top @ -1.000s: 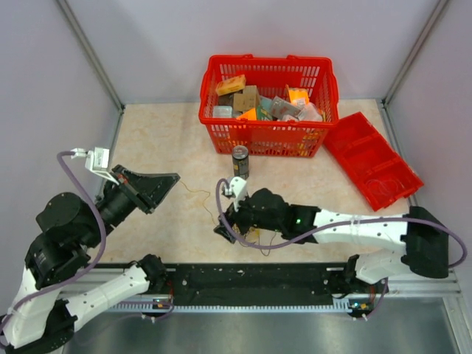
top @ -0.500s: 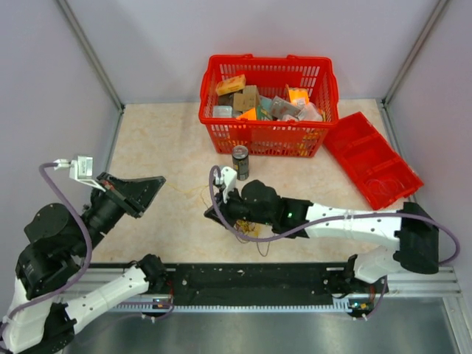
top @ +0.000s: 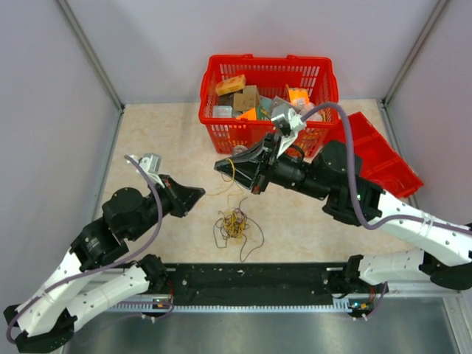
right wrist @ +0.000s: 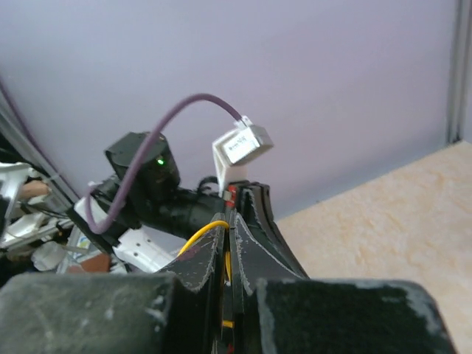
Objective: Untangle the cables
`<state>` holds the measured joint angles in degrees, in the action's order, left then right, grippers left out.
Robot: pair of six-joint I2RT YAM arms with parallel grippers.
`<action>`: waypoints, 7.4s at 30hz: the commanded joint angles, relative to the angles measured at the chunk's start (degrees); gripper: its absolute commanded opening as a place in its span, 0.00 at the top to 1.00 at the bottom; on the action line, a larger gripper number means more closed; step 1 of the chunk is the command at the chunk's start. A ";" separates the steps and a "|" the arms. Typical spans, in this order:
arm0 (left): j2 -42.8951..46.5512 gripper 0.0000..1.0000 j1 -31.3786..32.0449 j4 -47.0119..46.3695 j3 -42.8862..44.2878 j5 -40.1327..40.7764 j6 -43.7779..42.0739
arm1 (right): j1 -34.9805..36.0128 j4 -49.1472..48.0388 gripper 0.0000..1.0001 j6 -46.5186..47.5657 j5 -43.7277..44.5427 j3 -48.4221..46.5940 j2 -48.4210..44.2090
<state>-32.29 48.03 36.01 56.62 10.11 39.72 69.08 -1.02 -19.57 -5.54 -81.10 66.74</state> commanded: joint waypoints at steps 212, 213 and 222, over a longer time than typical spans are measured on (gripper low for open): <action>-23.61 0.12 -0.22 -28.45 -34.12 -16.70 11.25 | -14.24 -24.66 1.00 -14.79 -9.58 53.15 13.69; -23.43 0.13 -0.22 -28.36 -34.29 -16.35 11.16 | -14.15 -23.78 1.00 -14.71 -9.14 53.06 13.07; -26.77 0.39 -0.13 -33.28 -35.00 -13.63 11.16 | -13.18 -13.50 0.86 -16.82 -1.42 56.05 -0.02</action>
<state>-58.08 48.03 8.23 22.09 -5.48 51.13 54.92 -18.81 -36.16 -13.50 -25.54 72.53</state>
